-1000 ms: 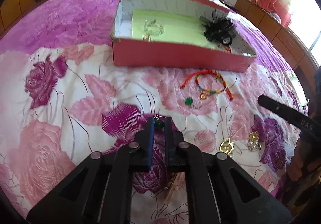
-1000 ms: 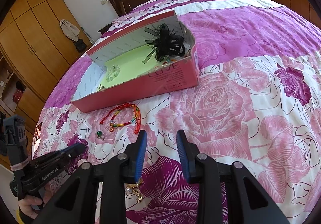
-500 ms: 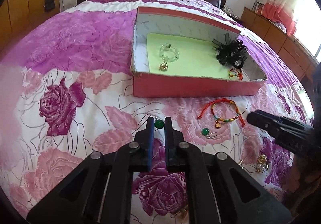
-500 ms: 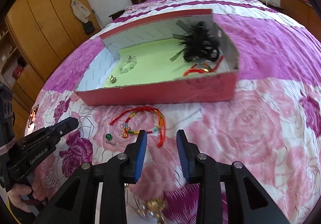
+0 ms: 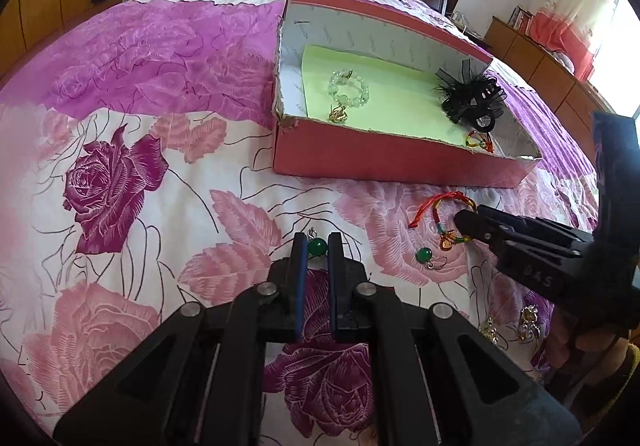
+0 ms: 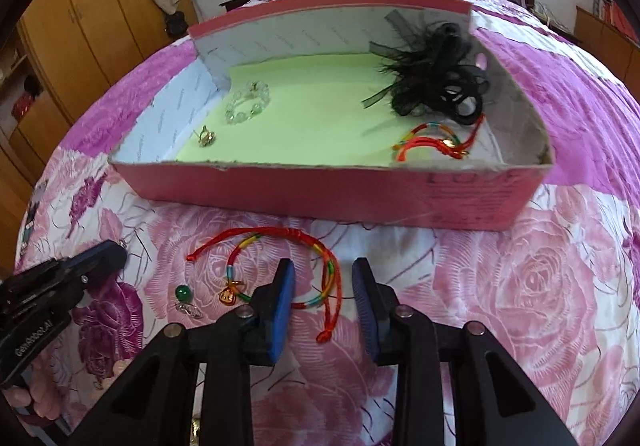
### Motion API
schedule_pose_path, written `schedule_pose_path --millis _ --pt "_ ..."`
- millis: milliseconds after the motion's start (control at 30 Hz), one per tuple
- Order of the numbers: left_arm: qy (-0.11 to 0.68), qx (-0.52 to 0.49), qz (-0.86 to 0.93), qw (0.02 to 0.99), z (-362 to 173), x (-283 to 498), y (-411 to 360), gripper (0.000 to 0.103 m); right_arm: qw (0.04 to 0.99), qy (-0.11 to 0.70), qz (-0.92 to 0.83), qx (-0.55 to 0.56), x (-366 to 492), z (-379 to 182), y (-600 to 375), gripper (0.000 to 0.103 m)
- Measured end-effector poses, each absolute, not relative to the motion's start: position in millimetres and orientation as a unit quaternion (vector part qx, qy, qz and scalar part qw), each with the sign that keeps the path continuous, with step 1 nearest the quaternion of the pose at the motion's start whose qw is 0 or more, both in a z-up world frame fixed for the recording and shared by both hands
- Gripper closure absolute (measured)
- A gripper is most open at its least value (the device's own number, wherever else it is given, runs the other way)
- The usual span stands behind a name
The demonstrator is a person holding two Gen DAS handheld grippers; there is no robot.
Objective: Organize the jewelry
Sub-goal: 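Grasp the red rainbow bracelet with the right tool while the left tool holds the earring, then carry the earring and bracelet into the pink box and open both tools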
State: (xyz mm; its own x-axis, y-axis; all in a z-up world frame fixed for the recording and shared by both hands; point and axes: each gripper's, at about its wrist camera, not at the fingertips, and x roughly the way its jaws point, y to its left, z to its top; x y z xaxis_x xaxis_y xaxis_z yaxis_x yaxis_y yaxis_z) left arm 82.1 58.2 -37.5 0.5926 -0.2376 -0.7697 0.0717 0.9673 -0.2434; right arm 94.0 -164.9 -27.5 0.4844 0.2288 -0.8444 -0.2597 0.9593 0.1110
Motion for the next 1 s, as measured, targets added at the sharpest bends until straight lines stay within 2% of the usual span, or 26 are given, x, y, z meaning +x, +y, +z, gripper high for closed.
schedule_pose_path --millis 33,67,133,1000 --pt "0.443 -0.093 -0.087 0.887 -37.4 82.0 58.0 0.102 0.862 0.486 0.144 -0.018 93.7 -28.5 -163.8 0.084" --pt "0.443 -0.093 -0.087 0.888 -37.3 82.2 58.0 0.102 0.862 0.484 0.148 -0.018 93.2 -28.8 -163.5 0.089" --pt "0.442 -0.091 -0.085 0.888 -36.7 82.0 57.7 0.102 0.863 0.482 0.151 -0.016 92.0 -28.9 -164.2 0.094" --pt "0.366 -0.045 -0.098 0.925 22.7 62.4 27.5 0.102 0.910 0.373 0.175 0.047 34.7 51.9 -211.9 0.097"
